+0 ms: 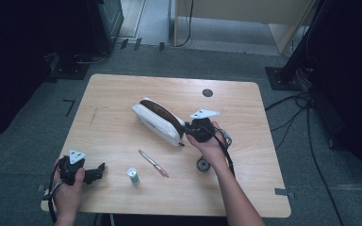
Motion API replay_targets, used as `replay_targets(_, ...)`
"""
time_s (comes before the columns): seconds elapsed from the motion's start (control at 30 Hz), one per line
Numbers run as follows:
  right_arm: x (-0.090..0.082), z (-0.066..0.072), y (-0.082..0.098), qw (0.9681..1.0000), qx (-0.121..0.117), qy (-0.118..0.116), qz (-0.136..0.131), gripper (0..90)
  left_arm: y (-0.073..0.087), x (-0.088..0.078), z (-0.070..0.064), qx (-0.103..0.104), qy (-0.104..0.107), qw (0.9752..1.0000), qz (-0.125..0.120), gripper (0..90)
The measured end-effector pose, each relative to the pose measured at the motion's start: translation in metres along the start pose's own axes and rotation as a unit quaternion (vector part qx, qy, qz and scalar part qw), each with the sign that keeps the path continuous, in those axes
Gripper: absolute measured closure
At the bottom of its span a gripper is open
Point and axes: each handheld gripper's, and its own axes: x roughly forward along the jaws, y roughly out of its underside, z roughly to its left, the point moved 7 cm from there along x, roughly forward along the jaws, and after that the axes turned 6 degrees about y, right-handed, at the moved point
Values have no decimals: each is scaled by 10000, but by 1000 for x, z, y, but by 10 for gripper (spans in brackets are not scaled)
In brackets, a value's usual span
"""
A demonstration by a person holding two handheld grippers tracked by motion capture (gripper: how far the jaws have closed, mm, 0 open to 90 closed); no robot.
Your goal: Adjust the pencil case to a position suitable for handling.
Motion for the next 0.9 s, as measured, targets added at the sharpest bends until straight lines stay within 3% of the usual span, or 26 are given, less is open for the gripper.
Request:
replay_targets(0.33,-29,5,24,10000,85,-38,-33,750,0,0,0,3,0,10000,2,13)
replay_targets(0.57,-45,17,36,9999,83,-134,-26,746,0,0,0,1,0,10000,0,13)
replay_targets(0.73,-51,19,43,9998,102,-142,-56,735,0,0,0,2,0,10000,2,13)
replay_targets(0.9,-59,18,42,9995,166,-190,-186,633,0,0,0,1,-1,10000,-1,13)
